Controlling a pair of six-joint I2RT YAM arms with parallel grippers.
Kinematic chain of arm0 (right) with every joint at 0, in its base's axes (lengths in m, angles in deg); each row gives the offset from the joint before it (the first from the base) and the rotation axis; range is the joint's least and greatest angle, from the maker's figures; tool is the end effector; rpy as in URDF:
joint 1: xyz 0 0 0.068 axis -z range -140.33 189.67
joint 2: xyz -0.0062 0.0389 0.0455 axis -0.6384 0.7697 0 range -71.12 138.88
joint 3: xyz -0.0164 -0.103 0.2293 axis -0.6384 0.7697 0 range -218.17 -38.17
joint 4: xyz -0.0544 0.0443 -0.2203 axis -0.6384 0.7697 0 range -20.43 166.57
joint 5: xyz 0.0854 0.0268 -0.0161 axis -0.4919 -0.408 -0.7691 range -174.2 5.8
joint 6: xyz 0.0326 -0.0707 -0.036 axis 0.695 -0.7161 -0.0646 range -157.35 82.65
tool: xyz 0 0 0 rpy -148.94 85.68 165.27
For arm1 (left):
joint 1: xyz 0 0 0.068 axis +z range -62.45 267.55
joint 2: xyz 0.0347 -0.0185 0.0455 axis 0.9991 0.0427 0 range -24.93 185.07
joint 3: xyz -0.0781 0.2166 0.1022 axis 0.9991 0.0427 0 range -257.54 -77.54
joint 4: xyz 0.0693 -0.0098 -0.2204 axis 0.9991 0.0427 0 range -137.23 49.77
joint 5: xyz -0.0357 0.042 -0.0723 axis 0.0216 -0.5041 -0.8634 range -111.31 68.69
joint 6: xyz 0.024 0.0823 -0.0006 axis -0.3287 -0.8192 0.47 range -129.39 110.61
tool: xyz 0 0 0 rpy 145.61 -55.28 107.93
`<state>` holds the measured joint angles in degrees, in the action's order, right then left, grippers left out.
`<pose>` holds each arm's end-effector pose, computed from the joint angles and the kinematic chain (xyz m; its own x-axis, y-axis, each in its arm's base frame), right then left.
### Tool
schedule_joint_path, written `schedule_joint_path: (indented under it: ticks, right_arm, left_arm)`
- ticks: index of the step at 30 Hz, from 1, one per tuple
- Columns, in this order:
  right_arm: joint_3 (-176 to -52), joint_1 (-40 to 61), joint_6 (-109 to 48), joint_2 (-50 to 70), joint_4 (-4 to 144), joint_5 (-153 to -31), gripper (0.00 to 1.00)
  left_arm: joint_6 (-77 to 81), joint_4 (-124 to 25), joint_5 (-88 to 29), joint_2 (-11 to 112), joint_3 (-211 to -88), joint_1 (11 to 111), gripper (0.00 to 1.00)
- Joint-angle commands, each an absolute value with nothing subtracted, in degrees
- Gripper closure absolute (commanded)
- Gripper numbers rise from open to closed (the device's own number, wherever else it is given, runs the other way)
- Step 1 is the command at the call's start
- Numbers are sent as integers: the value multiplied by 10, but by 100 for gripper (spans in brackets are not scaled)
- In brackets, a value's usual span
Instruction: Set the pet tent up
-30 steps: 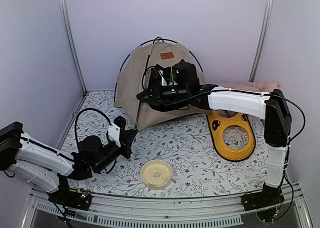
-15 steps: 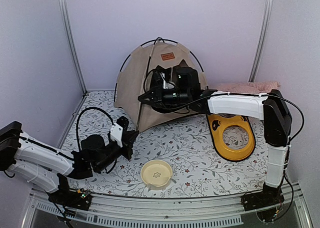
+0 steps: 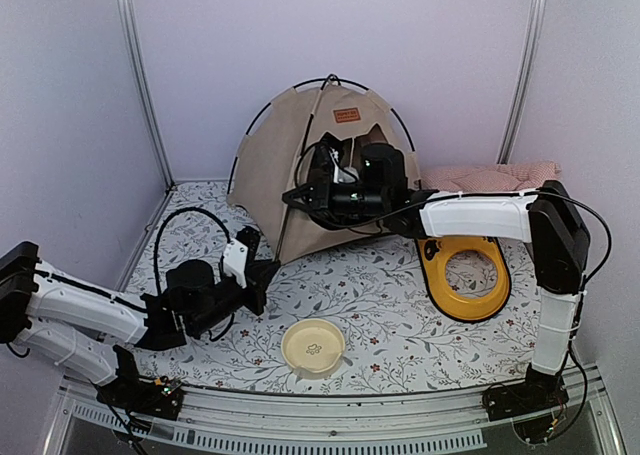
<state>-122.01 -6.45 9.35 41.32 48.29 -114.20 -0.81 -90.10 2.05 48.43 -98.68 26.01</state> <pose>0.2959 0.3622 0.2707 -0.7651 0.1137 -0.6339 -0.5996 0.2334 0.7655 0.1549 -0.2228 0.1913 -0.1692 0.0247 -0.9853 0.6023 0.7939 -0.0836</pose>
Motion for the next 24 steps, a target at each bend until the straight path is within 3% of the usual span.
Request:
schedule_joint_path:
  ticks: [1,5,9,24]
  right_arm:
    - [-1214,-16,94,394,417,-990,92]
    - [-1203,-23,92,397,418,-1002,75]
    - [-1185,-29,95,392,418,-1012,64]
    - [-1082,-104,54,318,469,-1037,51]
  left_arm:
    - [29,-802,-76,480,-989,258,100]
    - [43,-777,-88,480,-1004,272,100]
    - [56,-755,-95,481,-1016,285,100]
    - [72,-752,-112,477,-1012,309,100]
